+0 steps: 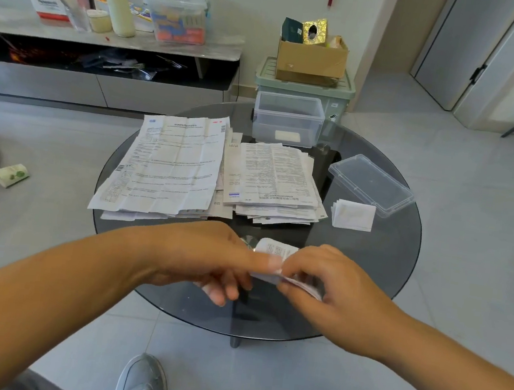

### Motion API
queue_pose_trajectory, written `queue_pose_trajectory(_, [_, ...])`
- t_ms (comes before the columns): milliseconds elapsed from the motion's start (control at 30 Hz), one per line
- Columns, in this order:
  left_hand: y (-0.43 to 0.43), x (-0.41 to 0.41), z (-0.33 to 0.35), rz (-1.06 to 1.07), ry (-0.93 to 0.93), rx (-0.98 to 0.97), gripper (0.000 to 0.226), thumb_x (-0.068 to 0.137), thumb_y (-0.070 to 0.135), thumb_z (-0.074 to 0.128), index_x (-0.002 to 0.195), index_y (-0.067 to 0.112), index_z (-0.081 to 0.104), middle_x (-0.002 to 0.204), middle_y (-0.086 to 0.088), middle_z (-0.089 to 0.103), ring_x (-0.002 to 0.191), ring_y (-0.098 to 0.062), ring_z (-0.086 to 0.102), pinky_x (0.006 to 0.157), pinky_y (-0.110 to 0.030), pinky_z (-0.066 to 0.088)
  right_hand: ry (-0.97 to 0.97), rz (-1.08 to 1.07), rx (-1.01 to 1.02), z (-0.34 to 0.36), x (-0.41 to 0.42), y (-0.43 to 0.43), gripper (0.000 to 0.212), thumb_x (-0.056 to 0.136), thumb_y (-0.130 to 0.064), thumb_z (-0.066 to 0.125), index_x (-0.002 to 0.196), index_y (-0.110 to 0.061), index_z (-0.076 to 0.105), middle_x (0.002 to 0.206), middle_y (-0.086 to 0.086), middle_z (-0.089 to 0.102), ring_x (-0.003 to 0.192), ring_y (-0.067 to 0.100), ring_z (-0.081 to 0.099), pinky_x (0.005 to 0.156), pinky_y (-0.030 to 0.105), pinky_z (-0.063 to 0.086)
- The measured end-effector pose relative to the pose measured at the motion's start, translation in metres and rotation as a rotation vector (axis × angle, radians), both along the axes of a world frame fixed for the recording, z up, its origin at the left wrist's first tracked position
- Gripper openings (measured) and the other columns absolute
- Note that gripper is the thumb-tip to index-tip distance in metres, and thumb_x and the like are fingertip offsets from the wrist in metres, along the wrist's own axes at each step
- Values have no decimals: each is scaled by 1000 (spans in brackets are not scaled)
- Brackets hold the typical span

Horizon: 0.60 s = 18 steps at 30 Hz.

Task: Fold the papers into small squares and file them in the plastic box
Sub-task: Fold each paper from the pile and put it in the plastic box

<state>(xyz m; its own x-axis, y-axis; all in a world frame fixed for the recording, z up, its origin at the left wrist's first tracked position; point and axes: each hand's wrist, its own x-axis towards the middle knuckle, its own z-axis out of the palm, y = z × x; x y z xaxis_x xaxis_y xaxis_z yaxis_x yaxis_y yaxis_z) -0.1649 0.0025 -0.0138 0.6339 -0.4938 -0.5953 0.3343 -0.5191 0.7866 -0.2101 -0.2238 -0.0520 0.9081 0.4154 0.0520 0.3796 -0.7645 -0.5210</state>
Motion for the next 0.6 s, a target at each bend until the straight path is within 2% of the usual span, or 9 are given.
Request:
queue_pose_trajectory(67, [1,-2,-2,-131,-200,145,38,75,49,83,89,14,77,64,6,65,65,-13,60,68,-28,56,68,-58,59,1,3,-2,4,93,-38,64,97,-37,66,90,-29,60,92,-4,57,71,14,45])
queue_pose_trajectory(133, [-1,-2,-9,-141,-384,244,25,84,40,78,85,16,74,53,12,59,58,-12,57,62,-31,56,114,-141,93,2,5,-4,10,92,-38,67,102,-36,65,93,-26,65,87,-3,61,67,14,49])
queue_pose_trajectory(200, [-7,-2,-18,-117,-543,338,29,88,41,74,78,14,68,52,12,57,49,-4,51,52,-25,47,116,-218,69,0,8,-5,25,89,-42,71,110,-39,58,104,-24,66,88,-1,63,67,12,49])
queue_pose_trajectory(267, [-12,0,-25,-126,-693,465,35,88,46,69,73,15,64,58,8,59,52,-4,52,53,-20,40,136,-275,32,-1,11,-4,40,87,-44,72,120,-40,50,115,-21,64,94,1,63,71,12,49])
queue_pose_trajectory(333, [-18,2,-28,-132,-757,562,39,87,53,66,73,16,64,66,5,64,61,-8,58,58,-25,45,130,-295,-37,-2,10,0,50,86,-50,71,128,-39,44,124,-17,61,105,6,60,83,19,50])
queue_pose_trajectory(400, [-22,3,-28,-137,-790,630,41,87,57,64,74,19,61,71,5,64,68,-12,61,63,-30,50,69,-287,-178,-2,8,5,57,86,-58,65,134,-40,39,129,-16,56,115,11,51,97,30,41])
queue_pose_trajectory(500, [-24,0,-28,-158,-889,660,35,88,58,61,79,27,48,82,10,57,73,-9,54,63,-29,44,29,-283,-290,-3,9,4,61,88,-66,55,140,-44,34,118,-13,46,115,13,40,93,33,28])
queue_pose_trajectory(600, [-20,-3,-34,-263,-1111,555,26,92,53,59,104,31,53,107,9,47,94,-11,47,81,-26,44,49,-279,-303,-4,11,2,61,87,-70,52,141,-47,36,107,-12,36,109,12,34,88,32,24])
